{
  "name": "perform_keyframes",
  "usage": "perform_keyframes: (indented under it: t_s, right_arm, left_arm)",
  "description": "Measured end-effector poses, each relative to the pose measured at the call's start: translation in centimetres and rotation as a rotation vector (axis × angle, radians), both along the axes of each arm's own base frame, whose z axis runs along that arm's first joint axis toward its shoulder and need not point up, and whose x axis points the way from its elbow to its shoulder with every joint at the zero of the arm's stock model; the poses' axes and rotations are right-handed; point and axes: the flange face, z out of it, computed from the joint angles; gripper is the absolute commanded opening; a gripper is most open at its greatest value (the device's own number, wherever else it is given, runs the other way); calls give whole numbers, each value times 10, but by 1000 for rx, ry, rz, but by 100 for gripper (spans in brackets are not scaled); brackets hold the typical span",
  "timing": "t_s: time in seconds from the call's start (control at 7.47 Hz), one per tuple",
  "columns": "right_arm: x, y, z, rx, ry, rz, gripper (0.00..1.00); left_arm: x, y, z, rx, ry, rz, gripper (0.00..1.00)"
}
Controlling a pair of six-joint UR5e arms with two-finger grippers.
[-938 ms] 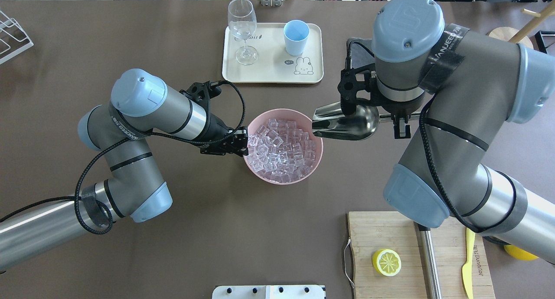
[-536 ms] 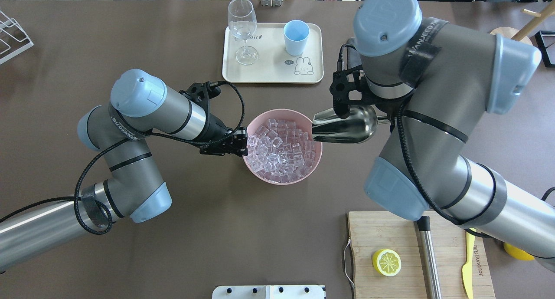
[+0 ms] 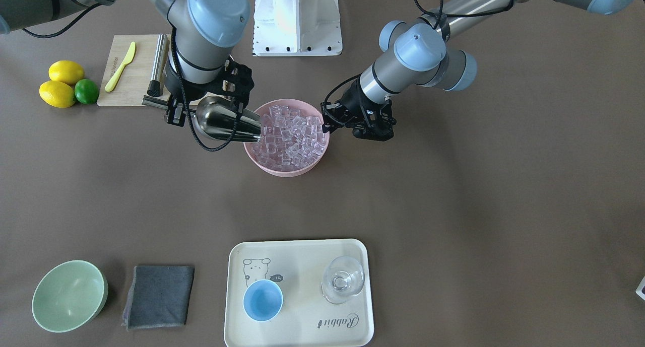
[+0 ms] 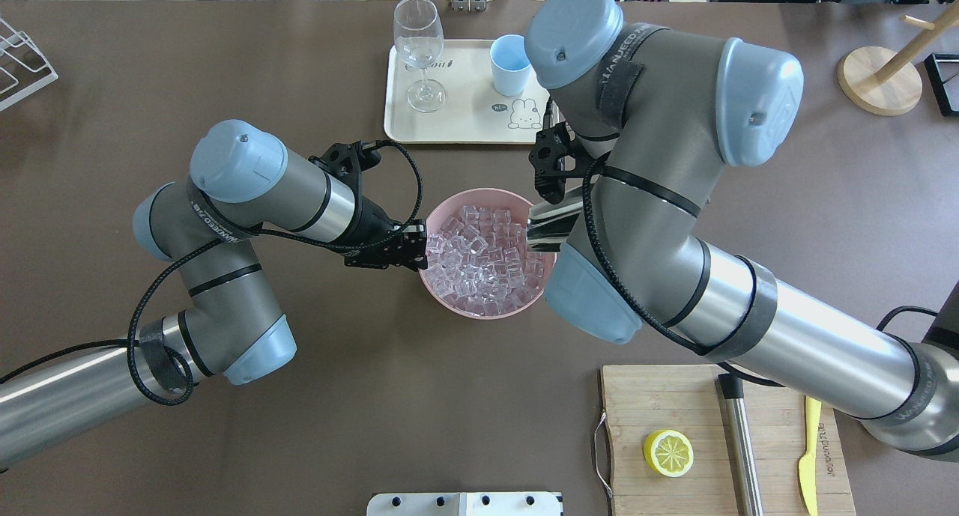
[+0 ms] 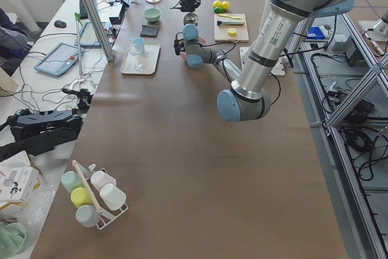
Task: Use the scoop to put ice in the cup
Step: 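Dip the scoop into the ice cubes with the right gripper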
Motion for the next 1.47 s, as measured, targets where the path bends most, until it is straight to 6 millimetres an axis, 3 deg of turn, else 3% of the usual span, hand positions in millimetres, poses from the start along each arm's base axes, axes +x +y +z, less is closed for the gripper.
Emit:
perform_keyframes:
  t_s: [0.54, 1.07, 1.47]
  right_arm:
    - [-39, -12, -16, -57, 126, -44, 0]
    - [-43, -12, -13, -67, 165, -64, 0]
    - [-56, 0, -9, -58, 202, -93, 0]
  left_arm:
    - [0, 0, 1, 1, 0, 0, 18]
    - [0, 1, 1, 3, 1, 1, 18]
    - [-1, 1, 1, 6, 4, 0, 18]
